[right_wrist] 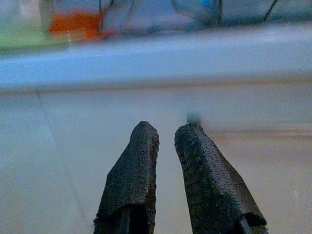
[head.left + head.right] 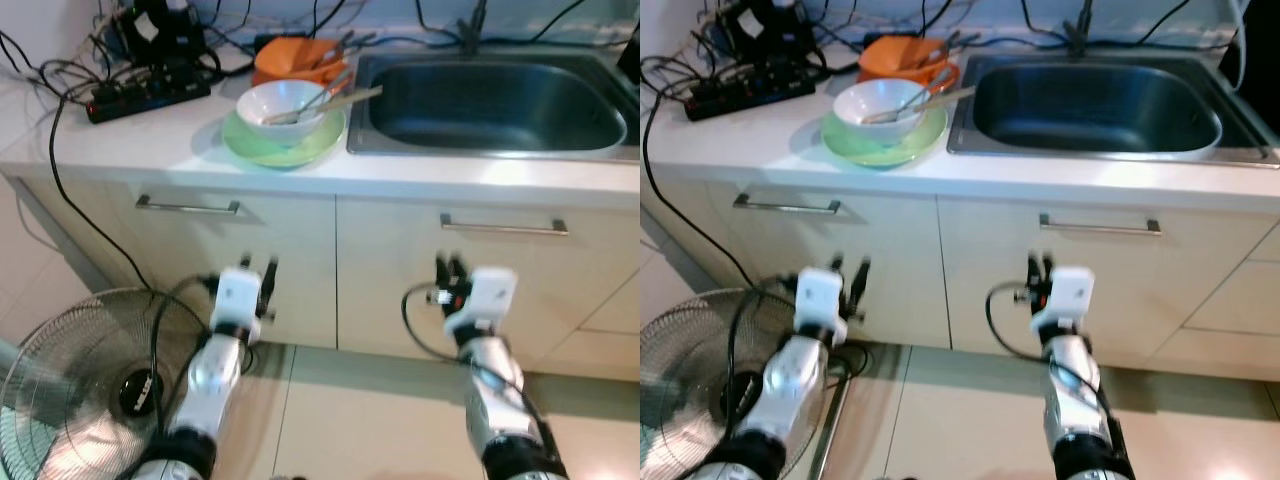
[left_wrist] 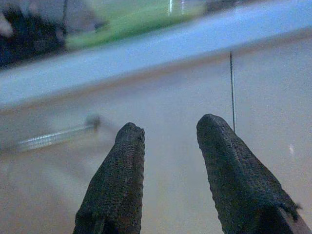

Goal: Kitchen organization

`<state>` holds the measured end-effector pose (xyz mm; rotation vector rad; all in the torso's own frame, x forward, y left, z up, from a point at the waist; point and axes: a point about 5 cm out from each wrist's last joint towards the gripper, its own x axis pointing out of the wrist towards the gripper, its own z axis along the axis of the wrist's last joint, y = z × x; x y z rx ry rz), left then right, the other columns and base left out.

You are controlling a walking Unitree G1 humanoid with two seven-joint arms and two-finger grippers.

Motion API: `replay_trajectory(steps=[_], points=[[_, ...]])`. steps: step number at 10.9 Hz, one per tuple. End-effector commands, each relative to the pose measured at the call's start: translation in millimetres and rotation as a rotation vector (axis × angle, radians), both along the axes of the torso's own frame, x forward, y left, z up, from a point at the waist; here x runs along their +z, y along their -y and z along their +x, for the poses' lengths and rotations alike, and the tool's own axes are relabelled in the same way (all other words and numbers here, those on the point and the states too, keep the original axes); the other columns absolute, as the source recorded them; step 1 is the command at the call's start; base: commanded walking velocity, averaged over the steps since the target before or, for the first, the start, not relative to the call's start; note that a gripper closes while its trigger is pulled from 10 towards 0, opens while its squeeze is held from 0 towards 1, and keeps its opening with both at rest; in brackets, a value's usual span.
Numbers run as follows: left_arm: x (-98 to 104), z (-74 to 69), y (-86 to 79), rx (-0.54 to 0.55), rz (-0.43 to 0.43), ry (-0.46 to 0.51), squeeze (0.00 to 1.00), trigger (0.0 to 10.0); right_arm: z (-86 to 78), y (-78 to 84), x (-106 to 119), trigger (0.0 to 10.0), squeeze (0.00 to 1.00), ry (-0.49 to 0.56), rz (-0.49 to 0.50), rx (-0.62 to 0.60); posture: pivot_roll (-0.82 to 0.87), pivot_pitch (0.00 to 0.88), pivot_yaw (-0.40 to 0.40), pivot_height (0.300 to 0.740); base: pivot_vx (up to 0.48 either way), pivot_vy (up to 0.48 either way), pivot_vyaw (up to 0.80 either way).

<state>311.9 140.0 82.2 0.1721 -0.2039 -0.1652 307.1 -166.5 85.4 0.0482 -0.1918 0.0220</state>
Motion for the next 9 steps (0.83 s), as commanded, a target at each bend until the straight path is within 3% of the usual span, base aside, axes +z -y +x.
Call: replay_trajectory(steps=[1,3,4,5,8,9], points=[[13.8,5.0,0.1,-0.011,0.009,0.05,0.0,10.0,0.0,-1.5,7.1,10.0,0.0,0.02,0.002,-0.006,0.01,0.076,0.094,0.74,0.0,0.0,0.0],[59.9,16.1,16.4,-0.055,-0.016,0.216,0.0,10.0,6.3,-4.1,51.2,10.0,0.0,0.153,-0.002,-0.021,0.01,0.071,0.095,0.74,0.0,0.0,0.0],[67.1,17.9,19.8,-0.067,-0.041,0.256,0.0,10.0,11.9,-7.9,66.4,10.0,0.0,0.191,0.01,-0.024,0.0,0.059,0.099,0.74,0.0,0.0,0.0],[76.5,21.9,25.0,-0.075,-0.088,0.269,0.0,10.0,15.7,-12.4,74.8,10.0,0.0,0.212,0.031,-0.017,0.0,0.049,0.099,0.74,0.0,0.0,0.0],[83.1,27.9,37.0,-0.098,-0.081,0.237,0.0,10.0,19.3,-25.2,82.8,10.0,0.0,0.204,0.043,0.011,0.0,0.038,0.09,0.74,0.081,0.0,0.0],[85.4,28.2,39.9,-0.107,-0.075,0.24,0.0,10.0,20.4,-24.9,83.7,10.0,0.0,0.194,0.038,0.005,0.0,0.047,0.081,0.74,0.251,0.0,0.6]])
